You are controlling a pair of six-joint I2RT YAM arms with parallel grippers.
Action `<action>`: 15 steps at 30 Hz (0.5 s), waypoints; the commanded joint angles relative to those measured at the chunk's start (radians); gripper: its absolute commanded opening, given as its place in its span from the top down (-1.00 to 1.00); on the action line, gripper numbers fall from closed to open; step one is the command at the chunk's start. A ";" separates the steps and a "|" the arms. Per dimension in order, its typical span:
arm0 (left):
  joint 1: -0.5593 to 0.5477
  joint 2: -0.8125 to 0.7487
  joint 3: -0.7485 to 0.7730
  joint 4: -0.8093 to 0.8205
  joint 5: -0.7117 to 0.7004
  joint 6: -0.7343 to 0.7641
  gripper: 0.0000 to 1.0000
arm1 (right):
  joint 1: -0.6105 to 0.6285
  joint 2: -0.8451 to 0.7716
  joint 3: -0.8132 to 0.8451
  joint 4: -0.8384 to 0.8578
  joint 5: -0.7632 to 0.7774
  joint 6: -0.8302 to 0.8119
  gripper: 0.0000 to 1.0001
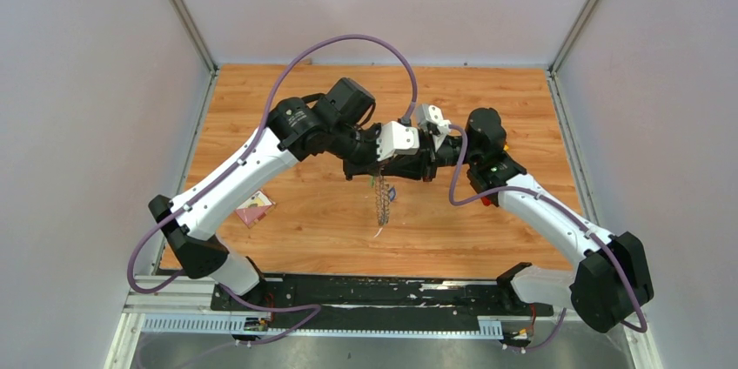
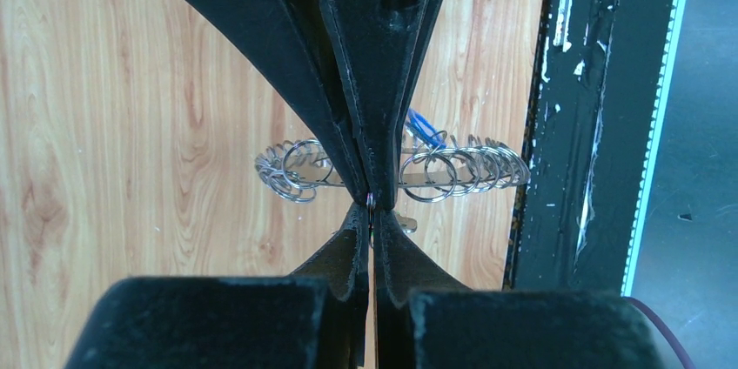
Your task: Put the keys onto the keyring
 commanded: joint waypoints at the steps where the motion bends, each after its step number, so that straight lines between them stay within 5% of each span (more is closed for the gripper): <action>1: -0.011 -0.039 0.003 0.065 0.077 -0.025 1.00 | 0.008 0.002 0.006 0.031 0.027 -0.009 1.00; 6: -0.011 -0.068 -0.021 0.077 0.072 -0.011 1.00 | 0.004 -0.017 0.014 -0.006 0.057 -0.029 1.00; 15: -0.007 -0.186 -0.163 0.190 0.041 0.026 0.36 | -0.012 -0.040 0.011 0.013 0.050 -0.025 1.00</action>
